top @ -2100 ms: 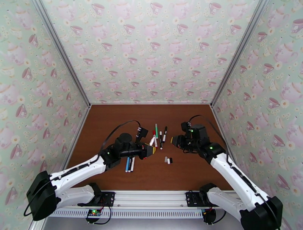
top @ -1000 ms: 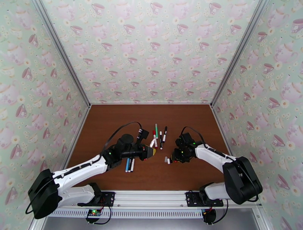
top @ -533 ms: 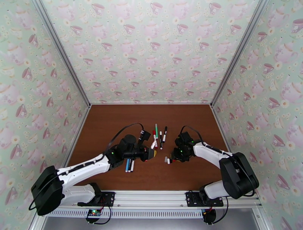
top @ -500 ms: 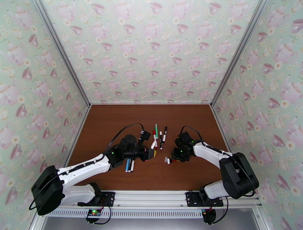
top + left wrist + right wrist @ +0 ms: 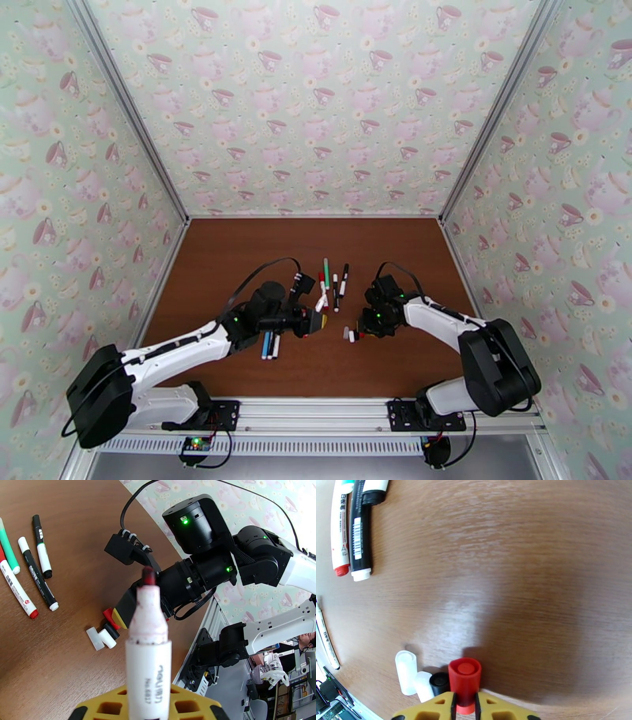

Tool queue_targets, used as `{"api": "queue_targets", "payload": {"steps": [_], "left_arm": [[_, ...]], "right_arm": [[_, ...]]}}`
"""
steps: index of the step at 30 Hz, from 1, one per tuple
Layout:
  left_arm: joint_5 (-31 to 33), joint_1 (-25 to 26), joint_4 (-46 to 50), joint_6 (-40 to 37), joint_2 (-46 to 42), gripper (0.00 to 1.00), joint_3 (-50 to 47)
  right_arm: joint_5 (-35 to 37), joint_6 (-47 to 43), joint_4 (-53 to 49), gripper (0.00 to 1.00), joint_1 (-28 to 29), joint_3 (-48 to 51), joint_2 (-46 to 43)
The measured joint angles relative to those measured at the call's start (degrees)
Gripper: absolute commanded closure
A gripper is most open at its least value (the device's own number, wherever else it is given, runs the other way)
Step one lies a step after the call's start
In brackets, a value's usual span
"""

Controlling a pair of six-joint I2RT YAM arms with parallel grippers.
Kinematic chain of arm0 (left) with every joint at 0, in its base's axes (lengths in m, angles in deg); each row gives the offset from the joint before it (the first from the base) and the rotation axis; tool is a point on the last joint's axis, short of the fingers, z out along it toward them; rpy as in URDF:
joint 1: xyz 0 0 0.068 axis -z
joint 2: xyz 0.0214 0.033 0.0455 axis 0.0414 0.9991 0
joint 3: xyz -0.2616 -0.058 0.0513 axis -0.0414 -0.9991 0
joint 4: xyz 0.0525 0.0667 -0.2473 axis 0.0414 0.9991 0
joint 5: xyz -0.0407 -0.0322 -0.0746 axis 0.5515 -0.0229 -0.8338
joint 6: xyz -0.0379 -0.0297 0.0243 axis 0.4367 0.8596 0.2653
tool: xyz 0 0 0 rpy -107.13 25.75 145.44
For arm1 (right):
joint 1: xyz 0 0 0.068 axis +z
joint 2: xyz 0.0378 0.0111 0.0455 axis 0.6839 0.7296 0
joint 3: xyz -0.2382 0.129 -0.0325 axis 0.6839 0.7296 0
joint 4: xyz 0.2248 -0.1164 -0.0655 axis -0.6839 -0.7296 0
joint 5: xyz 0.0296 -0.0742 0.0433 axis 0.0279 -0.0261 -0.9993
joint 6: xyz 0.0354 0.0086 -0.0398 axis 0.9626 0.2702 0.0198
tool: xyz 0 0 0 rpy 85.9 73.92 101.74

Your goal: Open the pen caps

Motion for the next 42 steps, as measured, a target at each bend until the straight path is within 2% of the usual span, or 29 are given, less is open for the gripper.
{"api": "queue_targets", "payload": {"steps": [9,19,24,28,33,40,41,42], "left_arm": [[0.0,0.0,0.4,0.0,0.0,1.00,0.0],[1.2,0.4,1.4,-0.1,0.0,1.00,0.0],[5.4,1.3,4.4,-0.2,-0.3,1.00,0.1],[12.1,3.9,9.4,-0.1,-0.4,1.00,0.7],[21.9,7.5,15.1,1.8,-0.1,0.96,1.1],[34.1,11.3,22.7,6.8,5.2,0.96,3.6],[35.6,11.7,23.8,7.7,6.4,0.96,4.3],[36.7,12.0,24.6,8.3,7.4,0.96,4.9]], "right_arm": [[1.6,0.0,-1.9,0.75,1.2,0.0,-0.9],[2.6,0.2,-3.0,0.75,2.3,0.0,-2.2],[2.6,1.1,-3.2,0.70,2.3,0.0,-5.9],[2.3,1.9,-2.9,0.65,2.3,0.0,-10.5],[0.2,3.5,0.4,0.48,2.4,0.8,-17.4],[-5.8,7.0,8.5,0.10,2.6,4.9,-27.7],[-6.5,7.5,9.3,0.01,2.6,5.1,-28.5],[-6.9,8.0,10.0,0.00,2.6,5.3,-29.2]]}}
